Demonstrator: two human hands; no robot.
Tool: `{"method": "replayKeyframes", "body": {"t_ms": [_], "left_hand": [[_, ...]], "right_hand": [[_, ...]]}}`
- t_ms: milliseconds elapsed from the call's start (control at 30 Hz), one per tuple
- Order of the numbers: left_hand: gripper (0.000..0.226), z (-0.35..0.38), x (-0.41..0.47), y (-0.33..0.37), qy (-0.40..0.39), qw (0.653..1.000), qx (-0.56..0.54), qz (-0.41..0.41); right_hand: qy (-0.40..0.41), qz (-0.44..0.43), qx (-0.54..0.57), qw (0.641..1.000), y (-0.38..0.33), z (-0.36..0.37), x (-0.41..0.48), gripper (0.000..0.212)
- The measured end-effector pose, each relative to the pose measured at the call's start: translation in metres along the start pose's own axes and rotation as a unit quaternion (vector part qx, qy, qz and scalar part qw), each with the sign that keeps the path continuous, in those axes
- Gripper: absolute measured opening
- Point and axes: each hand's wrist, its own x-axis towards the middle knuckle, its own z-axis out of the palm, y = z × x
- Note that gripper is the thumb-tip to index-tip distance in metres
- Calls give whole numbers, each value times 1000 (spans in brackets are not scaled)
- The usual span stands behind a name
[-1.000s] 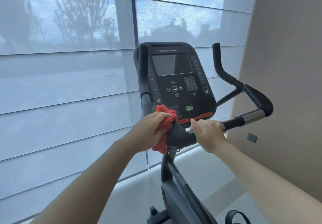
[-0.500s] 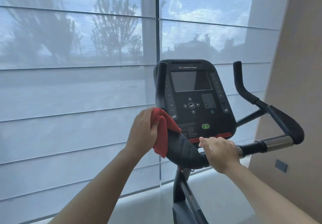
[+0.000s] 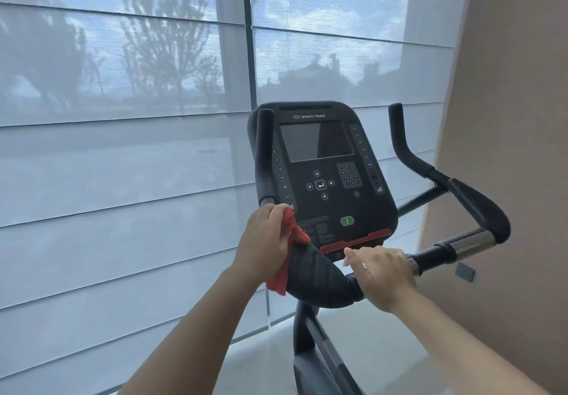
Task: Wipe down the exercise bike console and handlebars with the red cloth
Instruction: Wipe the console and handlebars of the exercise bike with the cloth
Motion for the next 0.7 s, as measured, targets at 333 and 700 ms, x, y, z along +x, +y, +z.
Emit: {"method": "replayKeyframes", "body": {"t_ms": [333,700], "left_hand": [[29,-17,-26,-14,87,995,-21,-44],[17,-6,-30,-9,51,942,-305,-132]], "right_hand": [[-10,18,3,1000,-4,-3,0,74],[-10,26,43,999,-6,-5,0,66]]}}
